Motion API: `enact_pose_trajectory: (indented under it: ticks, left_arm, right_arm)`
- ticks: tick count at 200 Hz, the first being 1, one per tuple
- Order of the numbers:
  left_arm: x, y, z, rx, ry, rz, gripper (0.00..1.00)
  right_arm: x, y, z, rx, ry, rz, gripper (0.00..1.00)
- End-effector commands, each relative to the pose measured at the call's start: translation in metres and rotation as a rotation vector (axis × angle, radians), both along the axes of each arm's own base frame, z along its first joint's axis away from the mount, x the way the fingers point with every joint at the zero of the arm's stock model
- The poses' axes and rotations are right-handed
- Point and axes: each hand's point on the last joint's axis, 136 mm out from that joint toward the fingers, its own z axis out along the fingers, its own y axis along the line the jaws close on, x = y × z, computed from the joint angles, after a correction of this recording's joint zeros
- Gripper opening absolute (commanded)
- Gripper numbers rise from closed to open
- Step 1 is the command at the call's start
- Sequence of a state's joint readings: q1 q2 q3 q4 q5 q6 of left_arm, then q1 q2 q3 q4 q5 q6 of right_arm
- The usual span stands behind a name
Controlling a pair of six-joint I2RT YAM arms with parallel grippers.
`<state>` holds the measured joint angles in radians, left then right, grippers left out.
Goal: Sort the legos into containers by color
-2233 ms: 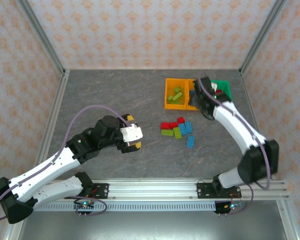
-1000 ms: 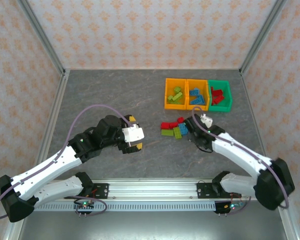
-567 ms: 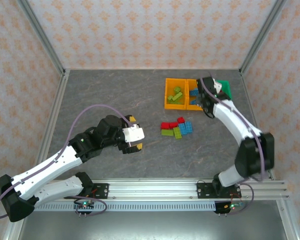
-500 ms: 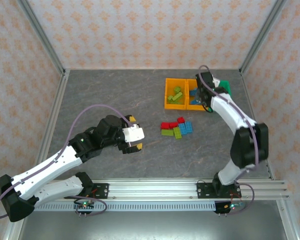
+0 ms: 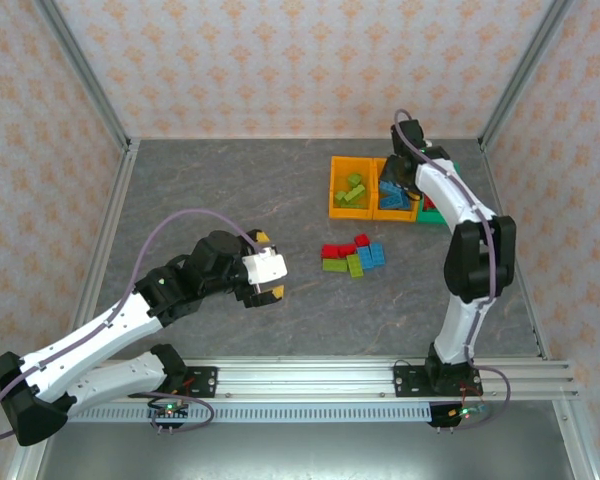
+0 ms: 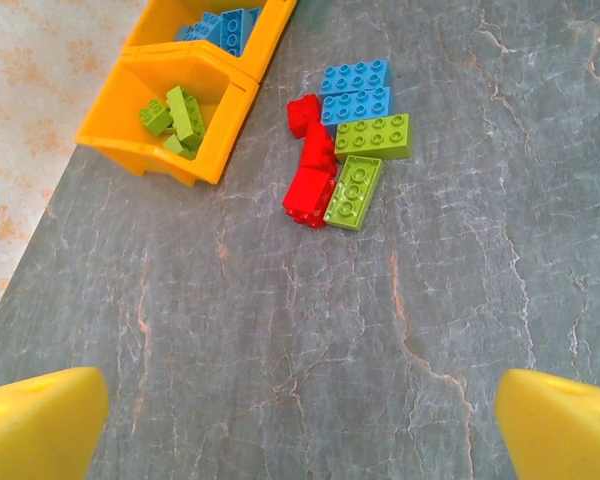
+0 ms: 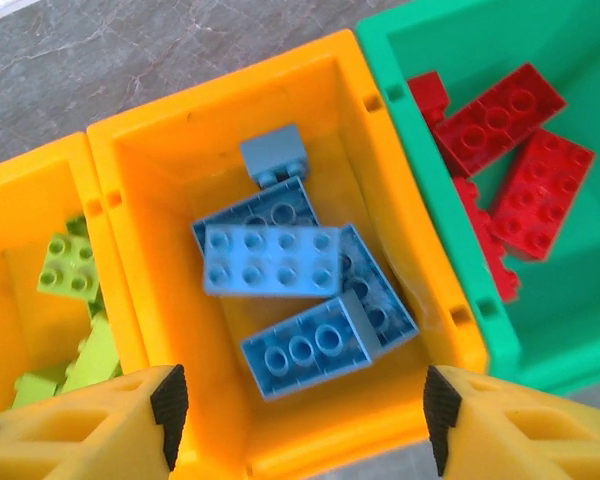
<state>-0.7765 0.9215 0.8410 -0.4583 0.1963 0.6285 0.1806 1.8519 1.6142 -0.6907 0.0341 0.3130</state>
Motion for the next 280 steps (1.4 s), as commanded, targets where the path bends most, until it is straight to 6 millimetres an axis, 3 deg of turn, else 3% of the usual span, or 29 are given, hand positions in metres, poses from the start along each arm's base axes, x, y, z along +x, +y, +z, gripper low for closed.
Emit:
enact_pose_trajectory:
  ticks: [1, 29, 52, 81, 108, 132, 180, 202, 234, 280]
  left_arm:
    - [0.014, -0.002, 0.02, -0.091, 0.013, 0.105, 1.0]
    - [0.037, -0.006, 0.029, -0.173, 0.143, 0.303, 1.0]
    - [0.058, -0.014, 0.037, -0.259, 0.293, 0.522, 0.95]
    - [0.083, -0.041, 0.017, -0.337, 0.435, 0.651, 0.93]
    - [0.107, -0.066, -0.019, -0.288, 0.505, 0.713, 0.92]
    - [0.124, -0.089, -0.059, -0.217, 0.572, 0.722, 0.9]
    - [0.146, -0.107, -0.134, -0.148, 0.71, 0.848, 0.84]
    - [0.149, -0.115, -0.152, -0.142, 0.749, 0.844, 0.82]
    - [0.15, -0.114, -0.173, -0.122, 0.779, 0.863, 0.71]
    - [0.149, -0.114, -0.183, -0.102, 0.791, 0.848, 0.62]
  right_arm:
    - [-0.05, -0.003, 0.048, 0.047, -0.058, -0.011, 0.67]
    - [-0.116, 0.013, 0.065, 0.18, -0.108, 0.067, 0.69]
    - [-0.181, 0.027, 0.061, 0.271, -0.084, 0.135, 0.73]
    - [-0.249, 0.03, 0.052, 0.355, -0.042, 0.16, 0.77]
    - [-0.284, 0.03, 0.048, 0.395, -0.009, 0.185, 0.8]
    - [-0.295, 0.026, 0.047, 0.388, 0.004, 0.173, 0.81]
    - [-0.3, 0.019, 0.043, 0.387, -0.003, 0.122, 0.81]
    - [-0.3, 0.017, 0.041, 0.382, -0.008, 0.108, 0.82]
    - [-0.298, 0.016, 0.039, 0.379, -0.006, 0.096, 0.82]
    - [-0.289, 0.018, 0.033, 0.393, -0.01, 0.08, 0.82]
